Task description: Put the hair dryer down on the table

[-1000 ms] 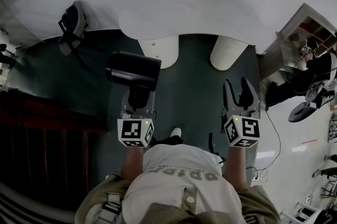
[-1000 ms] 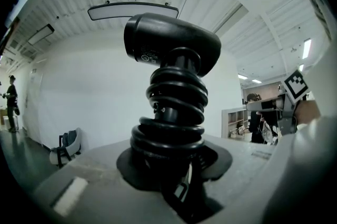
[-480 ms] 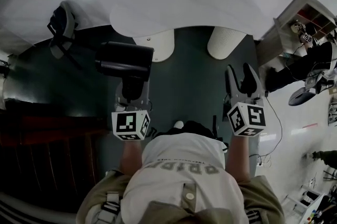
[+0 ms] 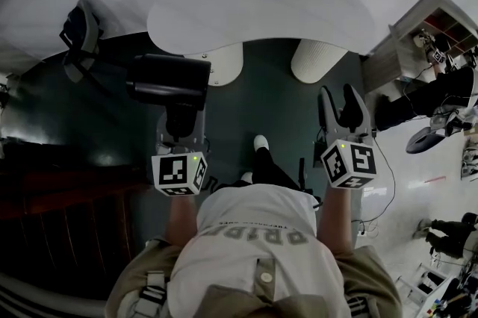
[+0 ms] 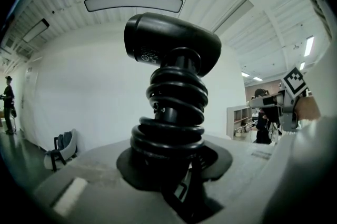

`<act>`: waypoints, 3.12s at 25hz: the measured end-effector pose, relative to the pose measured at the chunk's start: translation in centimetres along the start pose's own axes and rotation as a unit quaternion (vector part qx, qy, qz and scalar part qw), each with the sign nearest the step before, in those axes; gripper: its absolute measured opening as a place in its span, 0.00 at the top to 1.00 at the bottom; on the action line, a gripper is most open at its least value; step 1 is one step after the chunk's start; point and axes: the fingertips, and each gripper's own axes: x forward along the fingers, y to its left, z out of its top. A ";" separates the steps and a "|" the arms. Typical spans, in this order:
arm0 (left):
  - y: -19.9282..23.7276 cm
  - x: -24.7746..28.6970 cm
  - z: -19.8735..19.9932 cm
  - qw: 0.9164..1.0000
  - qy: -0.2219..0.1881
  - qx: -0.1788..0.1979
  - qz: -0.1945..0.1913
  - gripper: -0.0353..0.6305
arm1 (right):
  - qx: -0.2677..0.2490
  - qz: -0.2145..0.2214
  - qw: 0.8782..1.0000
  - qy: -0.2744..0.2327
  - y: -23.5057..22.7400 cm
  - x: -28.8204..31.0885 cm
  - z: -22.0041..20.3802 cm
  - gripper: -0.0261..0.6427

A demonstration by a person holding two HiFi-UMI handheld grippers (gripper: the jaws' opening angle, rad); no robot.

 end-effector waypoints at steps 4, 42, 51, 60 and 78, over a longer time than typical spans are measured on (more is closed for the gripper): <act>0.2 3.0 0.7 1.000 -0.001 -0.001 0.011 0.74 | -0.002 0.003 1.000 0.003 -1.9 2.8 0.5 0.62; 4.6 23.4 2.6 0.999 0.020 0.011 0.030 0.74 | 0.013 0.019 1.000 0.012 -9.2 24.4 2.9 0.62; 9.0 30.1 4.0 1.000 0.017 0.020 0.002 0.74 | 0.009 0.004 1.000 -0.017 -8.1 31.3 5.6 0.62; 11.6 35.8 3.4 0.997 0.046 0.027 -0.049 0.74 | 0.002 0.005 1.000 -0.021 -6.1 37.1 6.1 0.61; 11.3 40.9 -1.2 0.984 0.132 0.041 -0.108 0.74 | -0.017 0.040 0.999 0.031 -4.6 43.2 4.7 0.55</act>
